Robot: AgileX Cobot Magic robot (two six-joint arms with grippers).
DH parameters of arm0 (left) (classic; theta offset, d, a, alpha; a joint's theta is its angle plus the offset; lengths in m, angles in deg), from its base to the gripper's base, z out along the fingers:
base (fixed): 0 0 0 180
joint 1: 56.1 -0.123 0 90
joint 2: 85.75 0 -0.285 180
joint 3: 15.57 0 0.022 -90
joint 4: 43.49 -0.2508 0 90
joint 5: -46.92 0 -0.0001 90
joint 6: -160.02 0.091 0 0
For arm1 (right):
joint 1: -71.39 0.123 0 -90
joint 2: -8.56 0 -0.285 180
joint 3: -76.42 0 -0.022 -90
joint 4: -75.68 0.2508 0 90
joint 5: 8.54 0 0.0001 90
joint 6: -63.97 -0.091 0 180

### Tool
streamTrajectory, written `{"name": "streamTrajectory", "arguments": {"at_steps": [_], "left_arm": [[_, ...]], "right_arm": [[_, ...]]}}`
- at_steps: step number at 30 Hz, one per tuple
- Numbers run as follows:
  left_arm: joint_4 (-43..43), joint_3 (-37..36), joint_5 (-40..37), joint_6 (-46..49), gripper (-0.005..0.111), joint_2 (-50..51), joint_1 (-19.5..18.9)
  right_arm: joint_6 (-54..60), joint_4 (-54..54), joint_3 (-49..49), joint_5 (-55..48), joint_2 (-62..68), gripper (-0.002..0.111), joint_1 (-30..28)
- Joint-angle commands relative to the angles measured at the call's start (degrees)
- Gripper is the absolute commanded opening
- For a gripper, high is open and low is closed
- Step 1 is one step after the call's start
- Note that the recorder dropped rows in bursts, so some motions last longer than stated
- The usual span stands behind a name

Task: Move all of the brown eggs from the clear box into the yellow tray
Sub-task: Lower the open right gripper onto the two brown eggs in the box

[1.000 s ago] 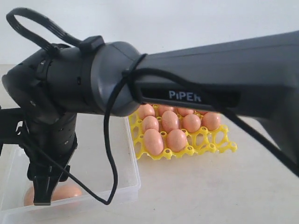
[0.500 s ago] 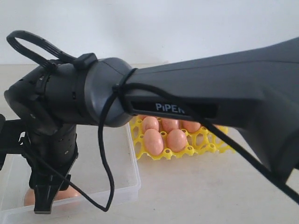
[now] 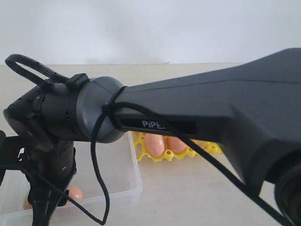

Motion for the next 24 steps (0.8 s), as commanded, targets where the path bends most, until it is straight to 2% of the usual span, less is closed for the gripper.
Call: {"name": "streamTrajectory", "arguments": {"at_steps": [1, 11, 19, 24], "left_arm": [[0.3, 0.1, 0.1, 0.0, -0.004, -0.2, 0.2], [0.3, 0.1, 0.1, 0.0, -0.004, -0.2, 0.2], [0.3, 0.1, 0.1, 0.0, -0.004, -0.2, 0.2], [0.3, 0.1, 0.1, 0.0, -0.004, -0.2, 0.2]], "right_arm": [[0.0, 0.4, 0.3, -1.6, 0.7, 0.054, 0.0], [-1.4, -1.6, 0.3, -5.1, 0.7, 0.054, -0.7], [-12.5, -4.7, 0.3, -5.1, 0.7, 0.054, -1.3], [-20.4, -4.7, 0.3, -3.8, 0.7, 0.068, -1.6]]}}
